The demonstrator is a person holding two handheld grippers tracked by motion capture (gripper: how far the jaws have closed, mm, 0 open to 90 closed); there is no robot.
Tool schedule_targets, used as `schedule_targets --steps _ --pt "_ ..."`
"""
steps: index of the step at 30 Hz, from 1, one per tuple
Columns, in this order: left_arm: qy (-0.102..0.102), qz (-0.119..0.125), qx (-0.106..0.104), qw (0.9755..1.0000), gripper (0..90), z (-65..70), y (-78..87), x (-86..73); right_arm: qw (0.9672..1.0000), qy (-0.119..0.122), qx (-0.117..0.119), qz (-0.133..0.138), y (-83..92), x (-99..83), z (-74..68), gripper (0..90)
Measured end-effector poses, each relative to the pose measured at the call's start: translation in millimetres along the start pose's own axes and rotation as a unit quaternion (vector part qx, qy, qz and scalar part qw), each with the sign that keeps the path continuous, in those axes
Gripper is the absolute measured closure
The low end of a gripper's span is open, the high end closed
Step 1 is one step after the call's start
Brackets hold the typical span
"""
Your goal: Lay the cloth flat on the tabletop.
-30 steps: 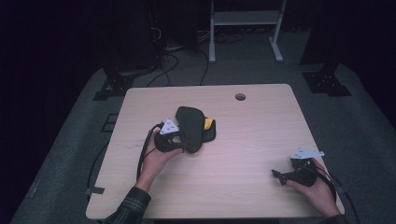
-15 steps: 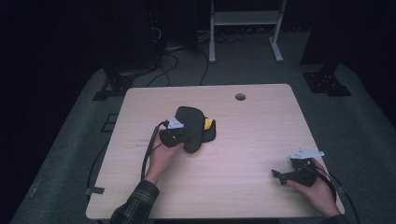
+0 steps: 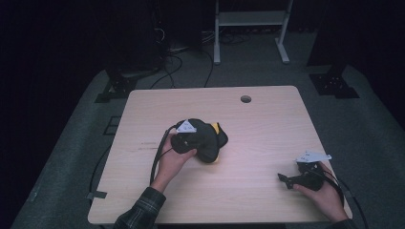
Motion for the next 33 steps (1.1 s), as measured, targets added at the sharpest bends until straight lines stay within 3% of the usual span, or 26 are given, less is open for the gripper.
schedule_targets --steps 7,10,13,16,19,26,28,30,33 --pt "-0.006 0.042 -0.025 0.9988 86.1 15.8 19.7 23.0 1.0000 0.000 0.000 0.000 0.0 0.0 0.0 2.6" --pt "-0.006 0.065 -0.025 0.9975 86.2 16.1 36.3 33.6 1.0000 -0.001 0.000 0.000 0.0 0.1 0.0 2.6" --pt "-0.009 0.072 -0.019 0.9972 86.2 12.4 44.1 36.5 1.0000 -0.001 0.000 0.001 0.0 0.1 -0.2 2.6" --pt "0.000 0.081 -0.005 0.9967 86.1 1.6 54.7 36.8 1.0000 0.000 0.000 0.000 0.0 0.0 0.0 2.6" --pt "0.019 0.084 0.021 0.9960 86.1 -21.0 65.2 28.5 1.0000 -0.001 0.000 0.000 0.0 0.1 0.0 2.6" --pt "0.064 0.085 0.051 0.9930 86.1 -56.3 75.6 7.0 1.0000 0.000 0.001 0.000 0.0 0.0 0.0 2.6" --pt "0.078 0.077 0.072 0.9914 86.0 -72.3 79.5 -4.7 1.0000 0.000 0.001 0.000 0.0 0.0 0.0 2.6" --pt "0.085 0.075 0.078 0.9904 85.9 -77.5 80.1 -8.9 1.0000 0.001 0.001 0.000 0.0 0.0 0.0 2.6" --pt "0.099 0.054 0.101 0.9885 85.6 -92.4 80.1 -25.2 1.0000 0.001 0.001 0.000 0.0 0.0 0.0 2.6"
Point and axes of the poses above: each handheld gripper's, and its own axes: y roughly backward along the jaws, x roughly out of its top, z roughly to its right, the point moved 10 cm from there along -y, roughly forward along the jaws, and after that the axes turned 3 degrees about -y, right-handed, at the moved point
